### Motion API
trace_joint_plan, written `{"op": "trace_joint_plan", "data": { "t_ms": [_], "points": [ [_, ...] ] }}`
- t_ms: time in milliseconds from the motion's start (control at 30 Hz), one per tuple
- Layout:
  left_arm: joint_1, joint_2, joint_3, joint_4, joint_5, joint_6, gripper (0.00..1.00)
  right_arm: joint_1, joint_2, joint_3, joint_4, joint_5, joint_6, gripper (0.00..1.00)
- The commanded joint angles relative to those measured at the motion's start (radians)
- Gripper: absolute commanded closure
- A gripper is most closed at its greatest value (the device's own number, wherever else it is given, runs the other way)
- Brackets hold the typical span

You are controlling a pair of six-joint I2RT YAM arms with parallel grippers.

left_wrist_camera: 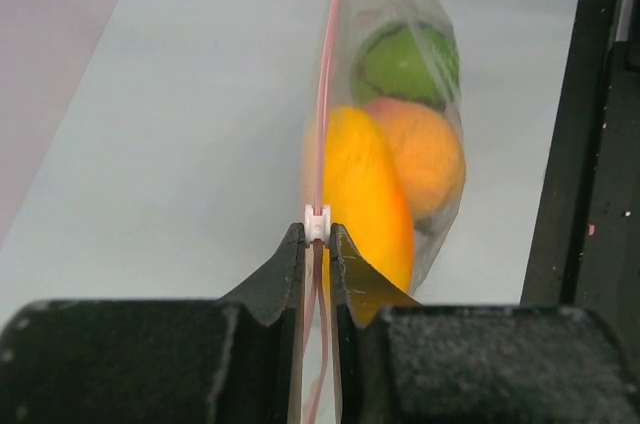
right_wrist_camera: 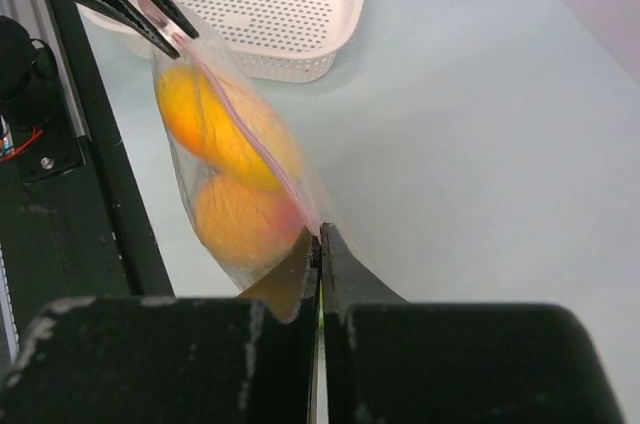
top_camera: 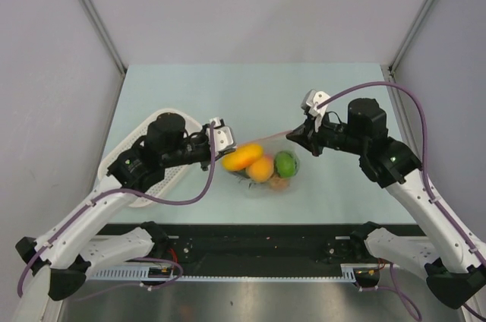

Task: Place the food in the zip-top bag and seal the zipper
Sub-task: Zip the zipper food storage bag at the center of the board, then place the zipper food storage bag at the center of the board.

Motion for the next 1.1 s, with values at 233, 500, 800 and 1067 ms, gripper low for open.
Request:
{"op": "trace_joint_plan", "data": {
  "t_ms": [233,500,800,1067],
  "points": [
    [0.116,-0.118,-0.052,-0.133,-0.060,0.107,0.91,-0.071,-0.058,0.009,0.001,0.018,-0.003,1.00],
    [0.167,-0.167,-0.069,-0.184,-0.134,0.164,0.93,-0.120,-0.081,0.007,-0.031,0.006,-0.023,1.00],
    [0.195,-0.137,-0.035,-0.161,-0.113,0.077,0.96,-0.140,-0.066,0.007,-0.025,0.006,-0.023,1.00],
    [0.199,0.053,0.070,-0.003,-0.067,-0.039,1.00,-0.185,0.038,0.009,0.126,0.024,-0.074,1.00]
  ]
}}
